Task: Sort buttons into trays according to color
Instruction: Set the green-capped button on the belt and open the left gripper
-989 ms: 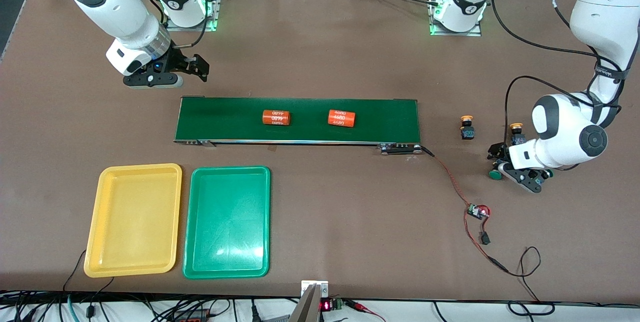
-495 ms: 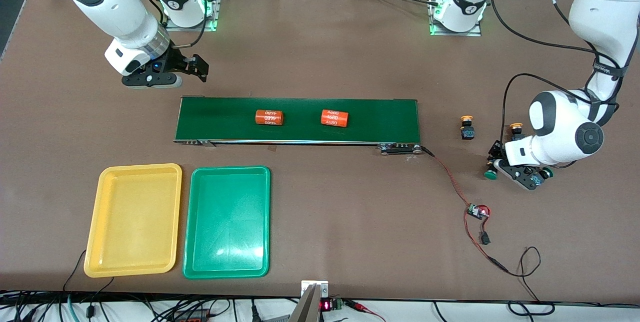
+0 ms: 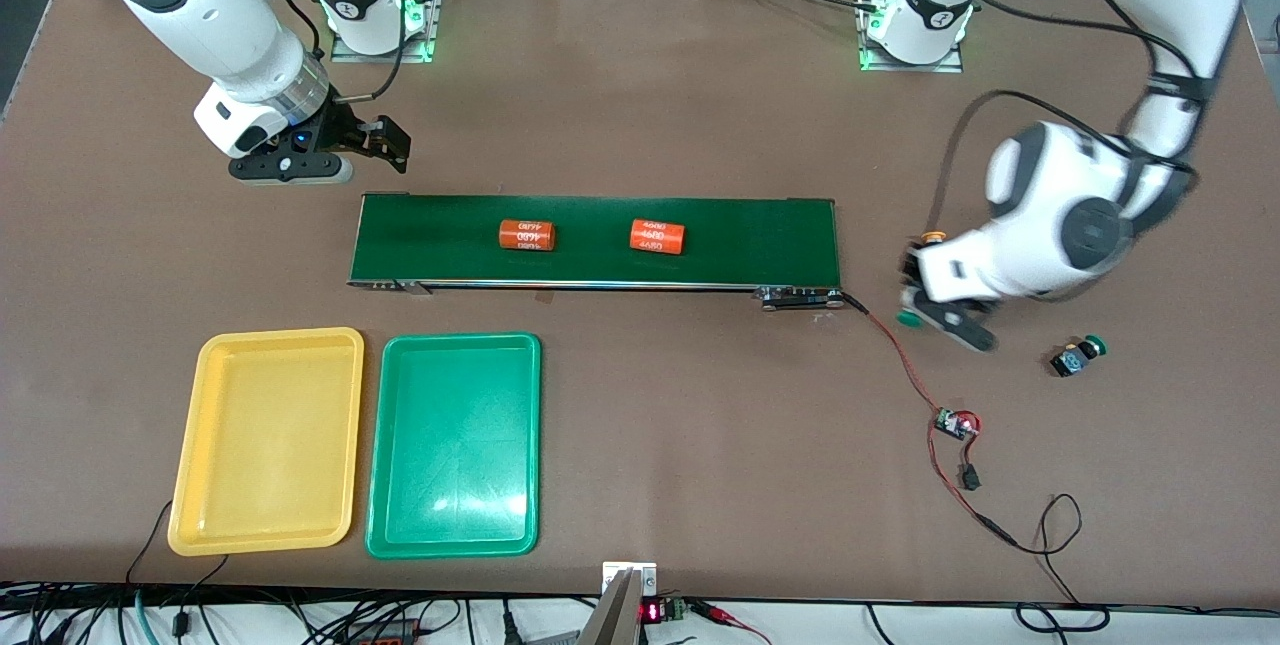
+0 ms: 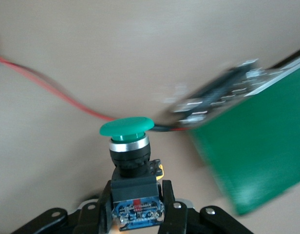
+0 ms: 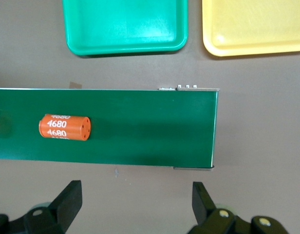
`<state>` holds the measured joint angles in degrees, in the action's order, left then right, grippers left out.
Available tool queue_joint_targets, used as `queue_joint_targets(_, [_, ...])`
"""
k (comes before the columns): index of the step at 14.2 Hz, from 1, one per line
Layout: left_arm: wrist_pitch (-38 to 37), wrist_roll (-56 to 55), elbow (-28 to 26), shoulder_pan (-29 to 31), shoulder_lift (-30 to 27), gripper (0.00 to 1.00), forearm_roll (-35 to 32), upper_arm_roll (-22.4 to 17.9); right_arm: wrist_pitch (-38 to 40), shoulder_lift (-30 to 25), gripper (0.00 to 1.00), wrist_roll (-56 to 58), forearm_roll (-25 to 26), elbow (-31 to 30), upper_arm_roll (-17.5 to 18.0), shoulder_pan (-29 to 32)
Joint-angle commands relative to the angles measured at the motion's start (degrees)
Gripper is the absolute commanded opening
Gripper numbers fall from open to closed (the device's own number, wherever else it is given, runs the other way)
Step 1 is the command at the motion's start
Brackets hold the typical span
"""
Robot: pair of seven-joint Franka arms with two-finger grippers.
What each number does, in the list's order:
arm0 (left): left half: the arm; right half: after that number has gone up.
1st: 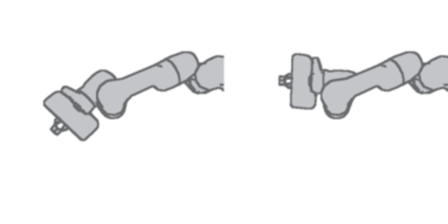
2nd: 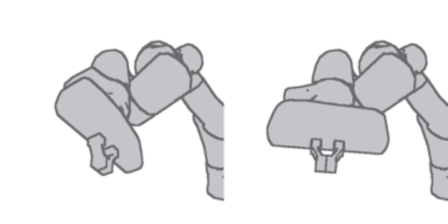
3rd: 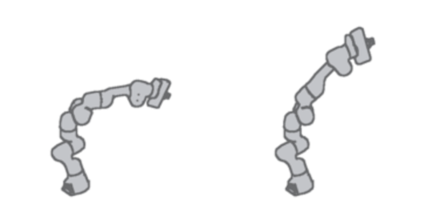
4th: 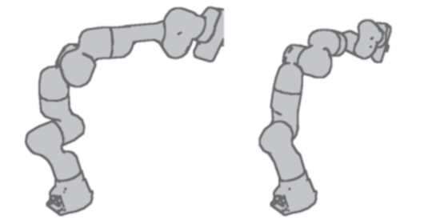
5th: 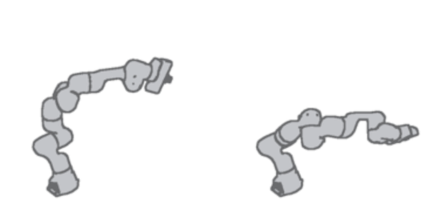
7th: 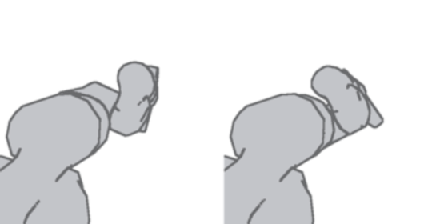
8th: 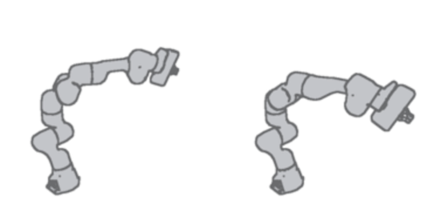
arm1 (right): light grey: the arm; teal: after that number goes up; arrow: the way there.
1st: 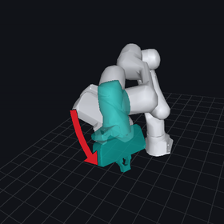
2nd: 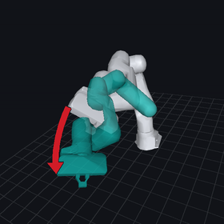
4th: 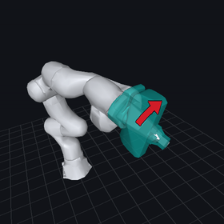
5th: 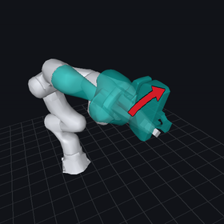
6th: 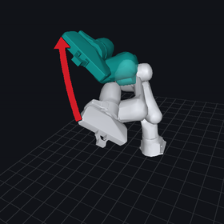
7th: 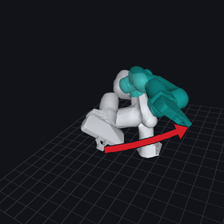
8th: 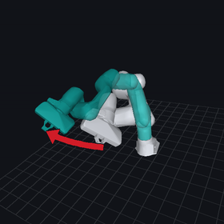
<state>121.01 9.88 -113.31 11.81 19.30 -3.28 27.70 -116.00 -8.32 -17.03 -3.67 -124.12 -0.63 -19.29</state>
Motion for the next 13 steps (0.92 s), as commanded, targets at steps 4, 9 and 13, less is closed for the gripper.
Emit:
queue_joint_targets(4, [0.4, -27.3, -7.0, -6.3, -4.2, 0.00, 0.1, 6.8, 1.7, 0.9, 1.00, 1.3, 0.6, 2.0, -0.2, 2.0])
queue_joint_targets(9, [7.2, -30.6, -8.0, -7.9, 0.5, 0.02, 0.1, 6.8, 1.7, 1.0, 1.00, 2.4, 0.5, 2.0, -0.2, 2.3])
queue_joint_targets(13, [7.9, -29.7, -7.9, -8.4, 0.7, 1.00, 0.1, 6.7, 1.8, 0.9, 1.00, 2.7, 0.5, 2.0, -0.2, 3.1])
